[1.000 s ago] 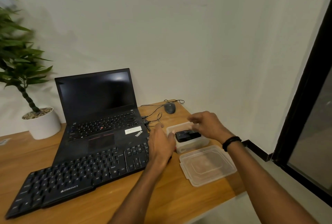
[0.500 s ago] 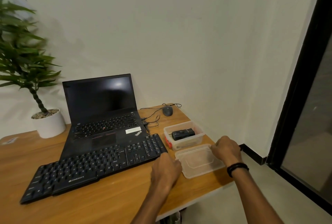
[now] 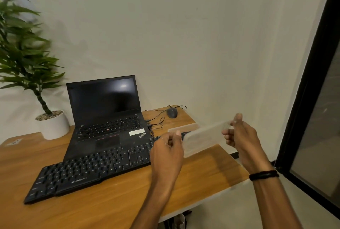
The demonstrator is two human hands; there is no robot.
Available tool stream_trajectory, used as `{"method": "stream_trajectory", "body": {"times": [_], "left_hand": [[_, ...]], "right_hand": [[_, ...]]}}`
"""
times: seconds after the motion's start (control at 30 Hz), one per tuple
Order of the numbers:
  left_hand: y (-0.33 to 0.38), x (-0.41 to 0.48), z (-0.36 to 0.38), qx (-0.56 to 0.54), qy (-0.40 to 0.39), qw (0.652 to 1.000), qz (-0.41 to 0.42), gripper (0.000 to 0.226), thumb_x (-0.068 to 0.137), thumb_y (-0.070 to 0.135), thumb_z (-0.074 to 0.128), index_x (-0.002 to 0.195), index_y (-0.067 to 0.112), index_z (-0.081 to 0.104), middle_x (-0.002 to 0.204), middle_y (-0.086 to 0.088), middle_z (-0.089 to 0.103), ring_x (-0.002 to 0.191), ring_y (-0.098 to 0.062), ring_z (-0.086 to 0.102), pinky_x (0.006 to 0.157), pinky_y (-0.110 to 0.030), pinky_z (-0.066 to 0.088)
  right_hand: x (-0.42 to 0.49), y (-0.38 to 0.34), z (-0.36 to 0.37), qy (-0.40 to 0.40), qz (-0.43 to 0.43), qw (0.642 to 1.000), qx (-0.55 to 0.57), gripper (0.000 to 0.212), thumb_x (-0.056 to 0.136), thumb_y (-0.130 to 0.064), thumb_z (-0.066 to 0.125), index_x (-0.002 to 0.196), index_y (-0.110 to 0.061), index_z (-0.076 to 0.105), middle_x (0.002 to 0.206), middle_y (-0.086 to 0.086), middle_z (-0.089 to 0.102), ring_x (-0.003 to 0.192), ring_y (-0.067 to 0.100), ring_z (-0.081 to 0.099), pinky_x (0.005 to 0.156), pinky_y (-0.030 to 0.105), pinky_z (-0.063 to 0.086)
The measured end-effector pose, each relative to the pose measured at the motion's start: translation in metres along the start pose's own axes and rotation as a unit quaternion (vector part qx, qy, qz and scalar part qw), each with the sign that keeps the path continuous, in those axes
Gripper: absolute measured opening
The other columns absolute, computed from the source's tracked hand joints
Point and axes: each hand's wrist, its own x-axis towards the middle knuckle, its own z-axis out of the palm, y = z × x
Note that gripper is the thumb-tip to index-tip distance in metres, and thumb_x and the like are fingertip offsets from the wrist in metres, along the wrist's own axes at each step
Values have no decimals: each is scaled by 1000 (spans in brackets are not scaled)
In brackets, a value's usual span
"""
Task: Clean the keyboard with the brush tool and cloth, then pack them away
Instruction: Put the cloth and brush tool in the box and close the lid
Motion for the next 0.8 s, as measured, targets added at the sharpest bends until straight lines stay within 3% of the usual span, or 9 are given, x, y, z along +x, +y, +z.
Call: {"method": "stream_trajectory", "body": {"times": [0.13,0.27,0.33,0.4,0.53,0.57,0.7,0.8], "left_hand": [[4,11,4,-64,49,997,10,15,98,37,64,100,24,72,89,4,75,76,-3,71,58,-12,52],[-2,30,14,-101,70,992,-2,8,96,32,70,96,24,72,95,5,74,89,-8,71,75,-27,60],[-6,42,18,-98,71,992,-23,6,93,23,73,97,27,69,96,10,70,91,-3,67,81,-27,59],[-16,55,22,-85,61,993,-45,17,92,16,74,100,28,65,99,13,67,91,1,62,84,-26,58],[-38,72,34,-25,43,995,-87,23,93,9,72,113,17,67,116,2,67,90,-2,61,64,-13,54],[-43,73,37,-11,39,995,-91,25,93,8,72,116,16,66,119,0,67,94,-5,63,64,-14,54],[-57,72,47,21,24,995,-91,30,92,6,72,119,17,65,125,-3,67,107,-13,64,90,-31,59],[-63,71,47,57,30,996,-69,31,92,6,72,122,13,65,126,-3,66,106,-10,59,93,-30,56]], "right_hand": [[9,-7,10,32,-7,996,82,51,91,-61,51,93,-11,62,74,8,64,64,16,57,66,32,53],[31,7,27,47,-28,996,69,33,87,-44,71,81,-15,58,74,3,59,67,17,53,66,32,52],[46,18,38,48,-37,998,21,22,87,-33,73,88,-17,59,88,3,64,75,18,59,73,36,56],[59,28,48,53,-43,996,-56,24,88,-32,72,105,-20,60,105,5,65,92,21,64,83,39,57],[80,45,59,31,-49,977,-206,36,94,-34,64,124,-14,59,119,7,63,106,23,60,84,28,47],[84,50,61,23,-51,970,-235,37,95,-34,62,125,-13,59,122,8,64,108,24,60,85,28,46],[98,64,68,-2,-42,957,-288,40,97,-34,58,131,-11,60,131,9,63,119,27,59,96,31,45],[101,76,72,-20,-32,949,-313,43,97,-34,58,132,-9,59,132,10,63,121,28,58,101,34,45]]}}
